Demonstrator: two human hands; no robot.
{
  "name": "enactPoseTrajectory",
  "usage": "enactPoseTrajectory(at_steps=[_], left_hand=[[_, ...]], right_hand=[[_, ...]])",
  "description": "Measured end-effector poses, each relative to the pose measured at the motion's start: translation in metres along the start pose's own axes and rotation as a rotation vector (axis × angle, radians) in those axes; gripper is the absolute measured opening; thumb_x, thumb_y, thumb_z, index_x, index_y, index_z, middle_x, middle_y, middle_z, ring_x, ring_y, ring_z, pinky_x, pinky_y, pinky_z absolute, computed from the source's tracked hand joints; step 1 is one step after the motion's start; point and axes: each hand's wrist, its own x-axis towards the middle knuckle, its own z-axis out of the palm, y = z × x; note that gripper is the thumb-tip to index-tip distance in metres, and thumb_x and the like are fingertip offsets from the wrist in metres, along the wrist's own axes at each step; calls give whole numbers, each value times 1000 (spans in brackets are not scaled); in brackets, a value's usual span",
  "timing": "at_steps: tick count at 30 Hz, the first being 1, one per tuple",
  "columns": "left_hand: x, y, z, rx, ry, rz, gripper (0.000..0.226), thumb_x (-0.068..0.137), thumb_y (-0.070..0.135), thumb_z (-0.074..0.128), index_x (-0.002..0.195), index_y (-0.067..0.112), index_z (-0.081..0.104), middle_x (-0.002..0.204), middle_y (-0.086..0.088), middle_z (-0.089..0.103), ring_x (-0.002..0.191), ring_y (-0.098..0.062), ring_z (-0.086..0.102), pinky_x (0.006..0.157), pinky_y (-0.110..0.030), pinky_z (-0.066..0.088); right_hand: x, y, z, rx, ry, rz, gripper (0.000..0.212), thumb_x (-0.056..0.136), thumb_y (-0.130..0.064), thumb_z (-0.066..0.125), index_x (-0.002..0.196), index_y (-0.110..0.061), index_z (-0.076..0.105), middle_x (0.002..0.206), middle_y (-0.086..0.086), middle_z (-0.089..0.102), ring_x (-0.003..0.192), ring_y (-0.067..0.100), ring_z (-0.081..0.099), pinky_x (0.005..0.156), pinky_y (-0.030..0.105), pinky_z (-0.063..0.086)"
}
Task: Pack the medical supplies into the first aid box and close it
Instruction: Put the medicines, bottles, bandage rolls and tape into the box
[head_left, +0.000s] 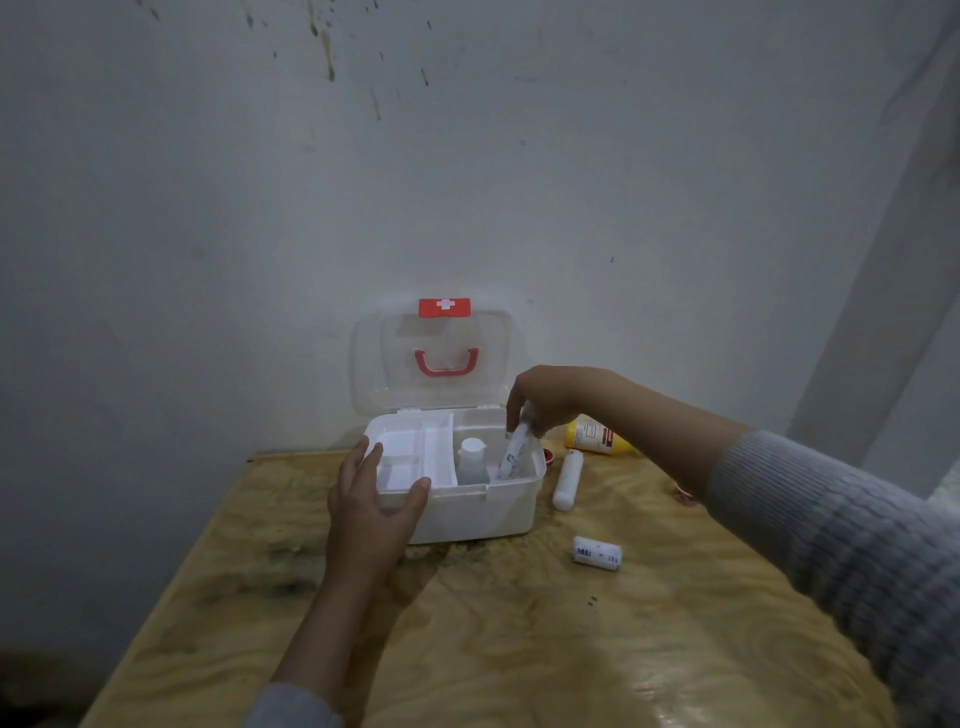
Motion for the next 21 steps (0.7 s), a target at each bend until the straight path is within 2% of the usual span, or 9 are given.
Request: enactPoseTrajectory(at_steps=[3,7,12,16,19,21], left_hand=[[-1,-1,0,4,1,3,69,79,42,66,138,19,41,152,4,28,137,-23,26,104,-46,36],[0,-2,1,14,-2,-7,70,78,45,66,139,22,40,153,4,27,137,-23,27,103,-48,37],[1,-3,2,19,-3,-12,69,78,45,66,138,21,40,153,5,28,137,-23,27,102,-48,38],[2,-4,2,26,2,-7,69,79,44,66,138,21,41,152,4,29,136,-24,27,102,-48,38],[2,-5,2,28,6,-7,69,78,45,66,138,22,41,152,4,29,136,-24,28,101,-49,39],[2,-5,3,24,6,-5,69,78,45,66,138,22,41,152,4,29,136,-23,28,101,-49,39]], right_hand=[[-1,1,1,54,36,-5,31,85,-10,64,113,-22,68,123,4,59,107,21,54,89,30,43],[1,0,3,91,171,-7,24,83,-14,67,107,-17,70,114,7,60,91,15,47,78,27,40],[5,-1,10,100,246,-6,19,81,-16,70,100,-15,71,105,5,61,89,16,50,71,27,38],[6,-1,18,87,292,17,16,84,-19,67,100,-16,70,105,4,64,87,15,50,70,29,45],[6,0,23,107,314,19,17,84,-21,65,100,-15,70,104,5,67,89,18,57,76,36,55],[6,0,25,110,314,5,18,83,-22,66,99,-13,69,100,6,69,82,16,56,76,38,56]])
